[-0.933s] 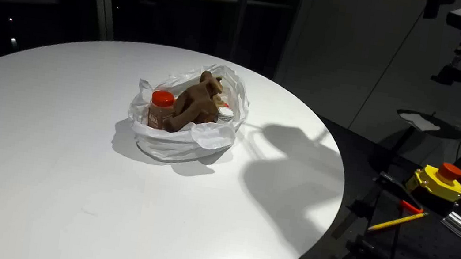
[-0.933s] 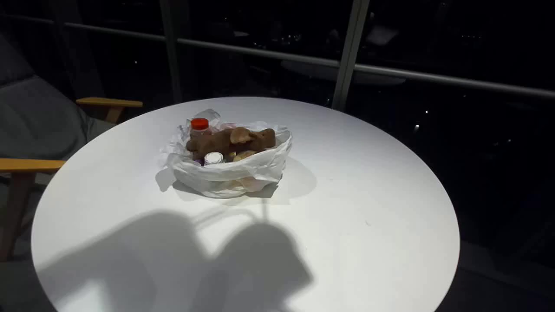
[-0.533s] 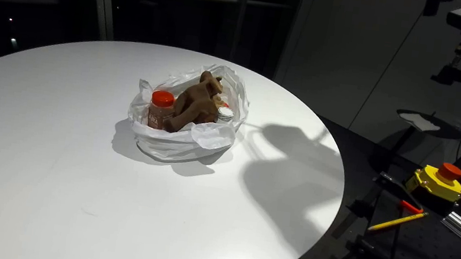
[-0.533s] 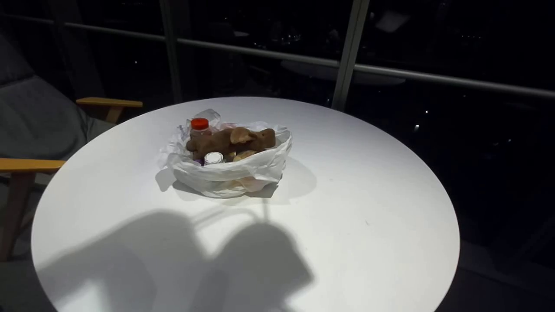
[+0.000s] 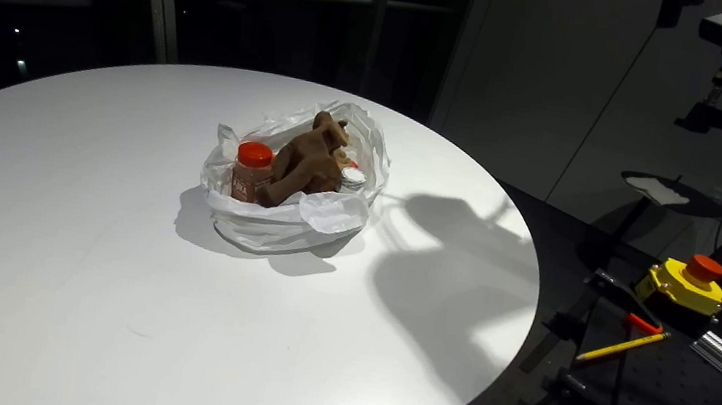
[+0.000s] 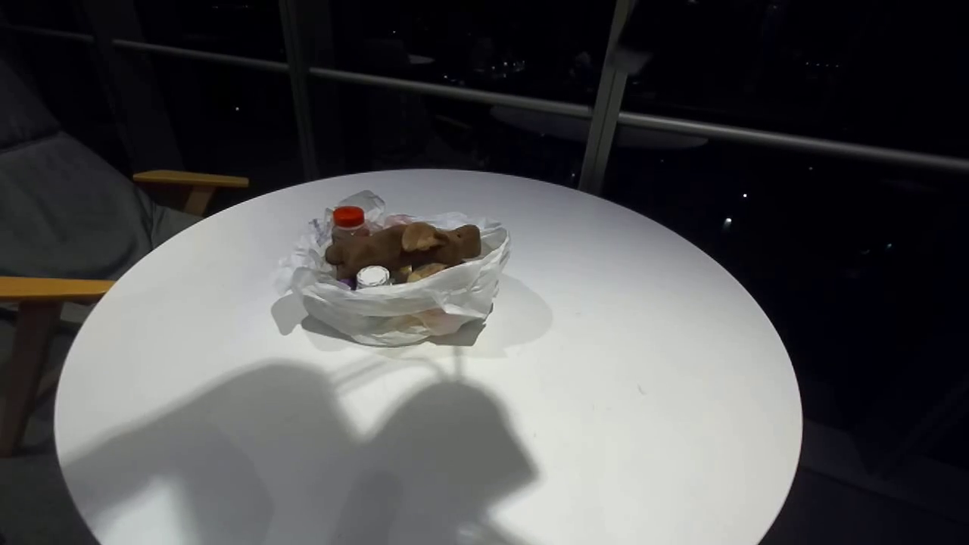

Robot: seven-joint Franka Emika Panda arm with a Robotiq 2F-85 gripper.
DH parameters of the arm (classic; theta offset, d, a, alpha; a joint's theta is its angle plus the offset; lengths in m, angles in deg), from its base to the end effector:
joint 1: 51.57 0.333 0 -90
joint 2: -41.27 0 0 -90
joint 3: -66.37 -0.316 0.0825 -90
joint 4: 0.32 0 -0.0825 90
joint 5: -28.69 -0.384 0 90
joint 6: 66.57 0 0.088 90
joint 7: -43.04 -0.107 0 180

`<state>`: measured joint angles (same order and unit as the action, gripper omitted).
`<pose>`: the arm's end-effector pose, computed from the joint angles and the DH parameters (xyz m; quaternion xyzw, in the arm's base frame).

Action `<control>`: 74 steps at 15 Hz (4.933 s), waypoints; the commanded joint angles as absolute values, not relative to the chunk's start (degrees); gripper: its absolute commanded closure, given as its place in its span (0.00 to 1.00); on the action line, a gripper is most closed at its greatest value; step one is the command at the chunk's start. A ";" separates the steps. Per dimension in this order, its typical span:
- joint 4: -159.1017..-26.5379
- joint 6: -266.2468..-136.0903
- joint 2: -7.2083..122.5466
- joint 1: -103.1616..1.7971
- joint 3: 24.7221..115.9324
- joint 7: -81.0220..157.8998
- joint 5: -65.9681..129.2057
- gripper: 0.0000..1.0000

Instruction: Pick the objects in the plastic bag and put them on the table

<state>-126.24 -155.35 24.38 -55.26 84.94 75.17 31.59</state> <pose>0.3883 -0.1731 0.4741 -0.9775 -0.1035 0.1536 0.1007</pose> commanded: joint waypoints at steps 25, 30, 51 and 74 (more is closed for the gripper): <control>-124.29 -227.82 61.97 -44.50 63.62 25.01 17.31 0.00; -117.60 -226.83 69.43 -43.19 66.64 21.93 19.31 0.00; -119.33 -221.71 61.50 -50.05 61.33 29.87 13.12 0.95; -123.81 -207.97 56.80 -64.71 70.57 72.62 -4.65 0.96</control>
